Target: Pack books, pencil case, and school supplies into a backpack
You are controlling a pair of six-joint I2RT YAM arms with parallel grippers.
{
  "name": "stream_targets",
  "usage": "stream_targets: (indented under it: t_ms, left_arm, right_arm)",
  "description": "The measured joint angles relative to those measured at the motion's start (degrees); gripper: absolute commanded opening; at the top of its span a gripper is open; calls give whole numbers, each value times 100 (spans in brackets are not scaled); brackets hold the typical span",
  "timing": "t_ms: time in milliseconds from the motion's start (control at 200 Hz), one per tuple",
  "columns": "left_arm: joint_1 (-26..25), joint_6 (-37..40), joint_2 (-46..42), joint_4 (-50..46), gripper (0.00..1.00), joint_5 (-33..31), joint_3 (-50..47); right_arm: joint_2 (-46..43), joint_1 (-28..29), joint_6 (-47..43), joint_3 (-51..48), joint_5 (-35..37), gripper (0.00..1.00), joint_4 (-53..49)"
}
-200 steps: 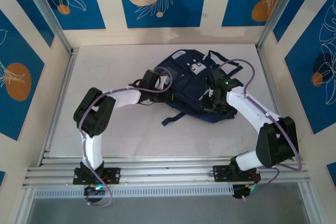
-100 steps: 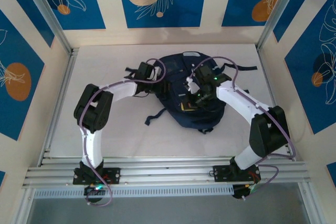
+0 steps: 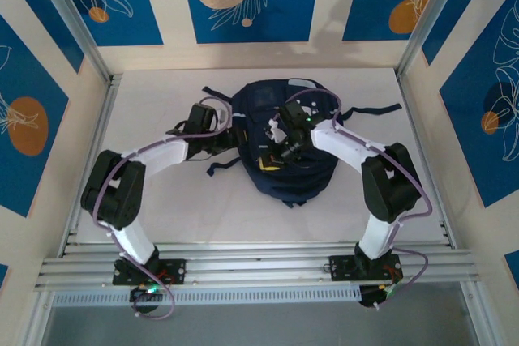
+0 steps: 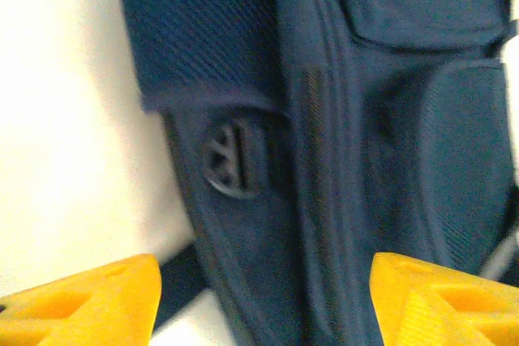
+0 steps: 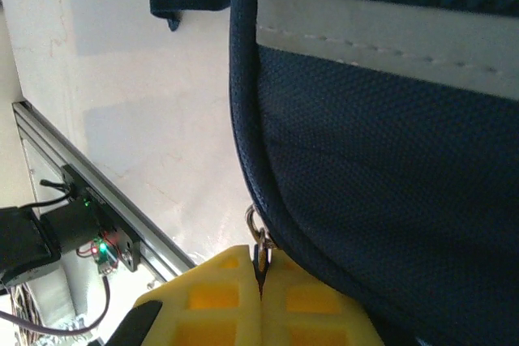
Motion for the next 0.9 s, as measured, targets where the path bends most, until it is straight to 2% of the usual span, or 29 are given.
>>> stream_targets:
  t_ms: [200,280,315,425,500,625,900]
  left_arm:
    - [-444,-723,66,671,69,-28,-160]
    - [-455,-894,286,892,64,-4,-155]
    - [-463,-933,398,988,57,2,-138]
    - [-533,-1027,664,1248,20,98,-33]
    - [-608,-1069,734,1392,0,133,-9]
    - [-671,-1019,741,1447,0,166,-9]
    - [-763,-988,778,1502,0,186,-9]
  right_arm:
    - [107,118,101,155,92,0,39]
    - [107,118,160,153,201,0,68]
    - [107,120,179,129,273,0,101]
    - [96,140,227,-68,483,0,238]
    - [39,179,234,-201,691,0,289]
    - [-225,212,258,-398,1193,0,83]
    - [-730,122,249,-374,2717,0,-1200]
